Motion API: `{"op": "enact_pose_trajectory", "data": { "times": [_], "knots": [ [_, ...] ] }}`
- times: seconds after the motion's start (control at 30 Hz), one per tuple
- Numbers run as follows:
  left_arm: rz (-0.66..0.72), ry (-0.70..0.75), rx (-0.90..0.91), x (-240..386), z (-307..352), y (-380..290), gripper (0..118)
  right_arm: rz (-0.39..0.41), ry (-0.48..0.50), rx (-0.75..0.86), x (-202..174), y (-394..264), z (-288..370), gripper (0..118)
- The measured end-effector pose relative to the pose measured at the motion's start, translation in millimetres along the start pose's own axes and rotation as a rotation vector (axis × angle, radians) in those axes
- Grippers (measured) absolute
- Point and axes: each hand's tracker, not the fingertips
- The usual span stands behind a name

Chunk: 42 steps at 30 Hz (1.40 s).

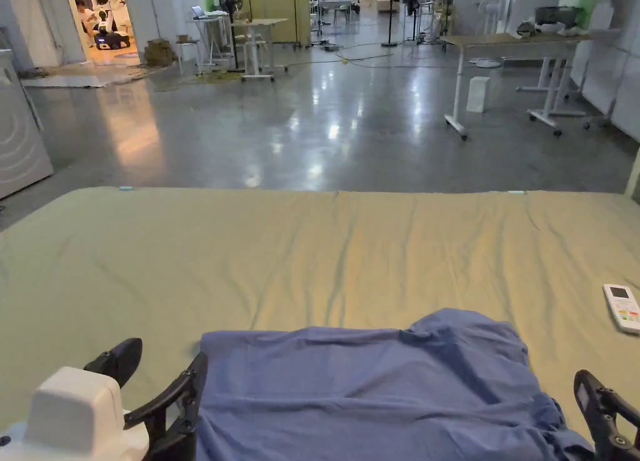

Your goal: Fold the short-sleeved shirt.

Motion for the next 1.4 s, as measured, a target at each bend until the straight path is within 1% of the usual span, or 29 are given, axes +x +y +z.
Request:
{"op": "enact_pose_trajectory", "data": {
  "times": [0.07,0.1,0.13,0.17,0.2,0.23,0.27,0.3,0.37,0.4,0.47,0.5,0.53,0.6,0.7,0.8,0.83,0.9,0.93,0.97,1.0,1.03,1.07,1.13,1.2,1.23,1.27,1.33,1.4],
  "knots": [
    [0.080,0.003,-0.009,12.1,11.4,-2.0,37,-0.002,0.004,0.003,-10.2,0.3,11.8,45],
    [0.096,-0.020,-0.008,14.5,15.3,-4.3,27,-0.004,0.009,0.003,-13.2,-0.1,15.7,38],
    [0.110,-0.056,-0.005,17.0,20.2,-6.4,21,-0.013,0.033,-0.008,-12.3,-5.6,16.1,25],
    [0.111,-0.053,-0.011,18.8,23.3,-7.5,18,-0.010,0.053,-0.020,-15.1,-6.9,18.5,18],
    [0.107,-0.055,-0.016,19.9,25.2,-8.2,9,-0.013,0.058,-0.048,-17.7,-9.3,19.4,14],
    [0.102,-0.055,-0.013,20.9,27.0,-9.7,3,0.004,0.043,-0.056,-20.1,-12.0,21.2,7],
    [0.094,-0.048,-0.010,20.7,29.1,-9.4,2,0.062,0.036,-0.040,-21.3,-11.8,23.0,1],
    [0.091,-0.056,-0.015,18.6,30.3,-7.8,0,0.055,0.032,-0.052,-22.9,-13.4,23.9,1],
    [0.092,-0.063,-0.019,15.0,31.3,-6.5,0,0.072,0.028,-0.045,-24.9,-12.2,25.9,0],
    [0.092,-0.065,-0.017,12.9,31.4,-5.8,0,0.027,0.040,-0.088,-22.3,-17.6,25.4,0],
    [0.091,-0.065,-0.027,9.7,29.7,-5.3,0,0.041,0.045,-0.053,-23.1,-15.9,26.4,0],
    [0.094,-0.063,-0.029,8.2,29.0,-6.0,0,0.024,0.046,-0.073,-23.5,-16.8,25.9,0],
    [0.100,-0.064,-0.042,4.7,26.6,-8.1,0,0.023,0.043,-0.076,-21.9,-17.9,25.7,0],
    [0.109,-0.060,-0.071,-3.0,20.8,-14.9,0,0.039,0.041,-0.061,-22.3,-17.2,26.2,0],
    [0.209,-0.062,-0.110,-28.9,5.0,-34.7,0,0.027,0.053,-0.078,-18.4,-22.3,26.9,0],
    [0.322,-0.019,-0.194,-55.9,-19.4,-56.1,0,-0.004,0.080,-0.109,-12.6,-30.8,28.7,0],
    [0.349,-0.008,-0.232,-64.6,-30.4,-66.6,0,-0.039,0.089,-0.145,-11.7,-36.0,28.3,0],
    [0.412,-0.008,-0.318,-78.7,-56.2,-91.5,0,-0.042,0.081,-0.156,-10.5,-42.1,26.4,0],
    [0.426,0.014,-0.351,-84.2,-70.1,-105.7,4,-0.052,0.079,-0.175,-9.0,-47.8,24.2,0],
    [0.461,0.028,-0.390,-89.0,-84.3,-119.7,17,-0.064,0.077,-0.196,-8.2,-52.4,21.8,0],
    [0.480,0.030,-0.417,-92.4,-95.4,-130.5,37,-0.070,0.074,-0.208,-7.7,-55.3,20.0,0],
    [0.524,0.017,-0.458,-101.2,-111.9,-150.5,61,-0.078,0.071,-0.224,-7.3,-59.1,17.9,0],
    [0.546,0.018,-0.493,-104.2,-125.9,-163.1,70,-0.087,0.071,-0.237,-5.4,-64.1,16.2,0],
    [0.533,0.037,-0.552,-102.1,-148.5,-180.3,70,-0.096,0.070,-0.263,-4.6,-70.2,13.9,0],
    [0.495,0.021,-0.584,-96.5,-167.3,-193.1,70,-0.098,0.067,-0.291,-3.9,-76.9,12.3,0],
    [0.452,0.006,-0.617,-94.9,-178.2,-199.5,69,-0.097,0.064,-0.305,-3.7,-80.1,11.6,0],
    [0.417,0.025,-0.635,-92.6,-187.1,-204.8,69,-0.096,0.062,-0.314,-3.3,-82.9,11.4,0],
    [0.380,0.043,-0.661,-87.2,-193.9,-207.1,67,-0.092,0.056,-0.325,-3.7,-87.0,12.9,0],
    [0.378,0.016,-0.650,-83.3,-197.0,-208.6,67,-0.083,0.043,-0.330,-3.6,-89.5,16.0,0]
  ]
}}
